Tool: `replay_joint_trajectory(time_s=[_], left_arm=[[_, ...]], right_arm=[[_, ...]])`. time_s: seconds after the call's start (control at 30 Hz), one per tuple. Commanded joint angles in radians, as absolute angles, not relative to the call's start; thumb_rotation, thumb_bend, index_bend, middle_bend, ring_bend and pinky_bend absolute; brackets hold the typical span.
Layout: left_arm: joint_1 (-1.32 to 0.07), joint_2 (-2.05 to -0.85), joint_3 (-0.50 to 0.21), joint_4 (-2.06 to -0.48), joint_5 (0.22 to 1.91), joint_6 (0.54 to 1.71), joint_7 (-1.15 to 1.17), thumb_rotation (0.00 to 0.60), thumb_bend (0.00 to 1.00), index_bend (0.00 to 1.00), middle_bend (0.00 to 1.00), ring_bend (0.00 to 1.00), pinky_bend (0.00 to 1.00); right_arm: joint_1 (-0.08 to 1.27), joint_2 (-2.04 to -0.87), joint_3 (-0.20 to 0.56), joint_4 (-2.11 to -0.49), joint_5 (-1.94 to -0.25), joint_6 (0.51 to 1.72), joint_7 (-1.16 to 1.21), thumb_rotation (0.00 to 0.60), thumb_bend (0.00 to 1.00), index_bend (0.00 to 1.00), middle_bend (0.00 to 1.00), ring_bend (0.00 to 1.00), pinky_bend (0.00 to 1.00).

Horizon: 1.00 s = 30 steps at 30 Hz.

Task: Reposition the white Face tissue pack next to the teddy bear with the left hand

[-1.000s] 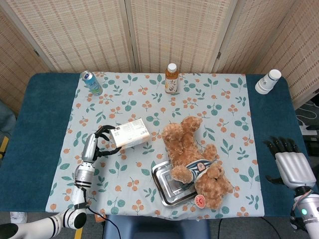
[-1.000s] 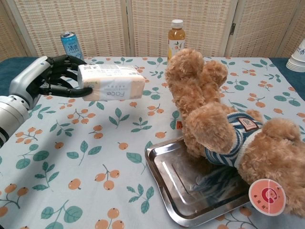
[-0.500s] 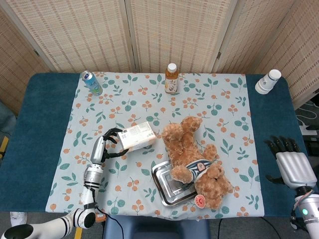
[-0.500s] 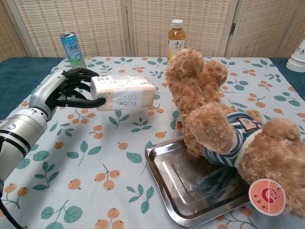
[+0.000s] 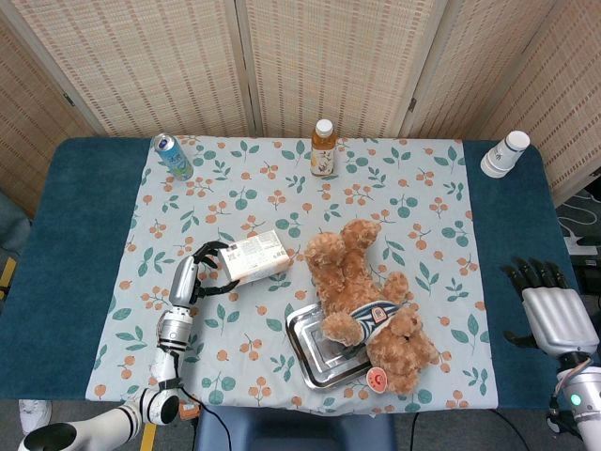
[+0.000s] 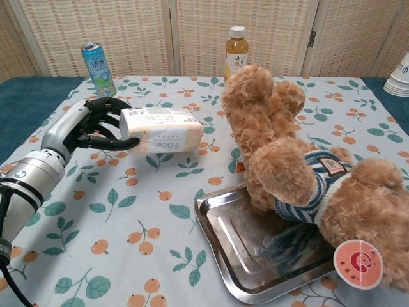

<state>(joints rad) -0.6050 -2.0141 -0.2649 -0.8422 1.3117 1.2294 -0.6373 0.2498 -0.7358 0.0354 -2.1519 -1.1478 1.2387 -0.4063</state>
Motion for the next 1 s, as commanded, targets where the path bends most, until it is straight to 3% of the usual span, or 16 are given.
replay_joint_trajectory(time_s=[0.03,0.77,0.9,1.0], left_arm=[[-0.606,-2.021,-0.263,-0.821,1.321,1.227,-0.648,0.600,0.18,0.43,0.54,0.37,0.44],[-0.588,-2.043,-0.248,-0.709,1.332,1.181,-0.689,0.600,0.18,0.41,0.50,0.34,0.38],[-0.584,-2.043,-0.234,-0.691,1.341,1.174,-0.681,0.600,0.16,0.36,0.45,0.30,0.37],[-0.582,-2.035,-0.233,-0.701,1.340,1.158,-0.690,0.600,0.14,0.19,0.38,0.24,0.34]], right_arm=[[0.251,-0.739,0.035,-2.151,-1.145,1.239,-0.410,0.600,0.12,0.13,0.05,0.00,0.00],[0.256,-0.759,0.027,-2.149,-1.140,1.236,-0.441,0.600,0.12,0.13,0.04,0.00,0.00],[0.258,-0.761,0.026,-2.147,-1.140,1.235,-0.442,0.600,0.12,0.13,0.04,0.00,0.00],[0.259,-0.763,0.024,-2.146,-1.138,1.232,-0.444,0.600,0.12,0.13,0.05,0.00,0.00]])
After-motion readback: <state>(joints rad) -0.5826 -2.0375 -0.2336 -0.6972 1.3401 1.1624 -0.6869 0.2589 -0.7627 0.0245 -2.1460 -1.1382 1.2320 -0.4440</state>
